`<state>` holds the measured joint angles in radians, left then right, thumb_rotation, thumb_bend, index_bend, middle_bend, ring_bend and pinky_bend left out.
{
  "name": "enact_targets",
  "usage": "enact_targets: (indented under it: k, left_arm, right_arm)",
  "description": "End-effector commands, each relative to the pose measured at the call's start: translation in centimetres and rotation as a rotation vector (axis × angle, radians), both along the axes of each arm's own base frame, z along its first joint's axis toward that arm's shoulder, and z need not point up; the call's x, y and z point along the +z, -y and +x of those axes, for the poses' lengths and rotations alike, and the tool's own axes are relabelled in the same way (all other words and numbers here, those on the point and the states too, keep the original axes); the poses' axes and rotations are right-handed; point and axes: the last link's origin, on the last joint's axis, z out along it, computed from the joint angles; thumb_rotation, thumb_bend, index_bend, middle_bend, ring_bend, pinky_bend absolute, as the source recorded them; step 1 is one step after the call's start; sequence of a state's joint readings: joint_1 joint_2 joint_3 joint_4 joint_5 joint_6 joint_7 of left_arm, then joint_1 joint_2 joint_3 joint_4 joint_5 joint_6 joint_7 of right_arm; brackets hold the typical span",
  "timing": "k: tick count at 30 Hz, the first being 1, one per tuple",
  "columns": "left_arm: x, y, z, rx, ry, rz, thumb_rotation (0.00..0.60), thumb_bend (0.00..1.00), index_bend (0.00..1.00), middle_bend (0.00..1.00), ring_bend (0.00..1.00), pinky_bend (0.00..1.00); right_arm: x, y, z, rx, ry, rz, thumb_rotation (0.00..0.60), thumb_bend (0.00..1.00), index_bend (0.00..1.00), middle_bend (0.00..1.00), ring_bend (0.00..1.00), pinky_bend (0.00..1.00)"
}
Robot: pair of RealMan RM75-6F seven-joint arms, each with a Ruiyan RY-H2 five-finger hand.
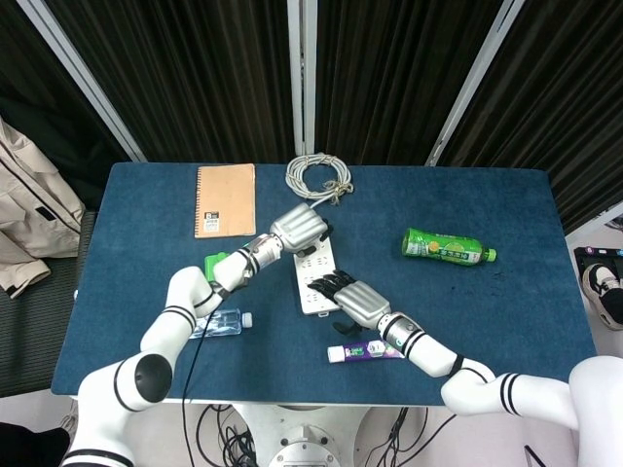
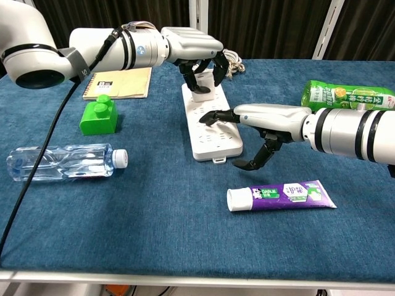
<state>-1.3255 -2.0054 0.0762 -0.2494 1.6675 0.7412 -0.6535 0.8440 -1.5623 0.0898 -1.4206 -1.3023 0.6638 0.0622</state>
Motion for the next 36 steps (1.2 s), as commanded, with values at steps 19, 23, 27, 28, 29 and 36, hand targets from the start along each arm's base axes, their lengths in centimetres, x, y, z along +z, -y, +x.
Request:
enact_targets:
  k: [19,23,27,28,29,36]
  left_arm:
    - [0.3,0.5,-0.9,-0.049,-0.005,0.028,0.600,0.54,0.66,0.77,0.76,0.91]
    - [0.4,0.5,-1.1,-0.049,-0.004,0.035,0.600,0.54,0.66,0.77,0.76,0.91]
    - [0.5,0.5,-1.0,-0.054,0.000,0.038,0.600,0.54,0.66,0.77,0.76,0.91]
    - [0.7,0.4,-0.8,-0.056,0.006,0.041,0.600,0.54,0.66,0.77,0.76,0.91]
    - [0.8,0.3,-0.7,-0.058,0.011,0.043,0.600,0.54,0.65,0.77,0.76,0.91]
    - [2.3,-0.4,0.7,-0.090,0.045,0.075,0.600,0.54,0.65,0.77,0.76,0.91]
  right_arm:
    - [-0.1,0.0,0.1,-0.004,-0.004,0.003,0.600,0.33,0.01,0.11,0.00,0.00]
    - [-0.2,0.0,0.2,-0.003,-0.004,0.004,0.600,0.33,0.01,0.11,0.00,0.00]
    - [-0.2,0.0,0.2,-0.002,-0.003,0.001,0.600,0.33,0.01,0.11,0.00,0.00]
    - [-0.2,0.0,0.2,-0.003,-0.002,0.000,0.600,0.33,0.01,0.11,0.00,0.00]
    - [-0.2,0.0,0.2,-0.004,-0.002,0.000,0.600,0.33,0.01,0.11,0.00,0.00]
    - [0.1,0.0,0.3,-0.001,0.010,-0.016,0.600,0.33,0.01,0.11,0.00,0.00]
